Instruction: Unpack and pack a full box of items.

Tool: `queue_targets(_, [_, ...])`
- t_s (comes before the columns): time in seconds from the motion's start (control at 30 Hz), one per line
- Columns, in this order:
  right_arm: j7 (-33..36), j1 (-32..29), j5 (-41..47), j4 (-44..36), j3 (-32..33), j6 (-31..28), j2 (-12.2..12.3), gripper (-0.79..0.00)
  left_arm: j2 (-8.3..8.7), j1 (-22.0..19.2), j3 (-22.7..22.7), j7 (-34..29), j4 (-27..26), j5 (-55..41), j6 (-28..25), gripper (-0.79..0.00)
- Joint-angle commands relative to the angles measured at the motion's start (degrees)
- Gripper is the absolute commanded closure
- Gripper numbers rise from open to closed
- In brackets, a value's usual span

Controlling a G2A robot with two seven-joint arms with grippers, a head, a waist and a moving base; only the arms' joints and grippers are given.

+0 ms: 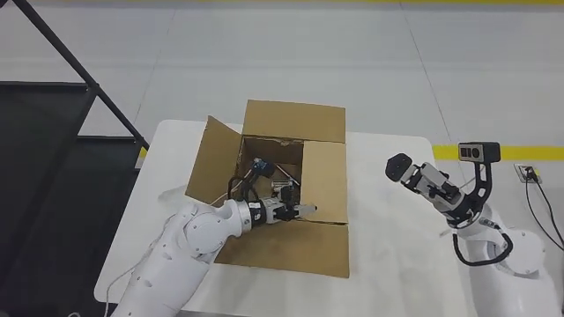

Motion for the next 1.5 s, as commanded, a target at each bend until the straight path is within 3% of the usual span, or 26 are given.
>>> queue_targets(0.0, [-0.3,-0.45,0.2,-0.45,0.27,-0.06,0.2,-0.785,-0.43,-0.91,1.04,-0.25,1.53,-1.42,-0.65,-0.785])
queue_targets(0.33, [-1.0,-2.53,1.17,-2.15,1.12,-0.29,1.07,-0.785,-1.75,-3.67,3.18,0.14,4.85,-5.41,-4.08,-0.785])
queue_targets(0.7, [-0.92,-3.69,2.35,-3.18,1.33,-0.59,1.95,-0.785,-1.48,-2.18,1.33,3.72,-2.88,-2.75,-3.96,-0.785])
queue_targets(0.9, [-1.44,-3.41,2.85,-3.21,1.59,-0.67,2.41,-0.785,-2.25,-3.61,3.03,5.72,-5.32,-1.17,-2.14,-0.785])
queue_targets(1.13, [-5.41,-4.19,5.42,-2.89,4.61,-3.12,2.87,-0.785,-4.97,-8.0,9.75,10.51,-3.13,0.94,-1.31,-0.785])
queue_targets(1.47, [-8.73,-7.57,6.22,-1.71,10.46,-4.88,3.8,-0.785,-10.85,-16.36,20.25,12.42,7.58,-0.66,-2.01,-0.785])
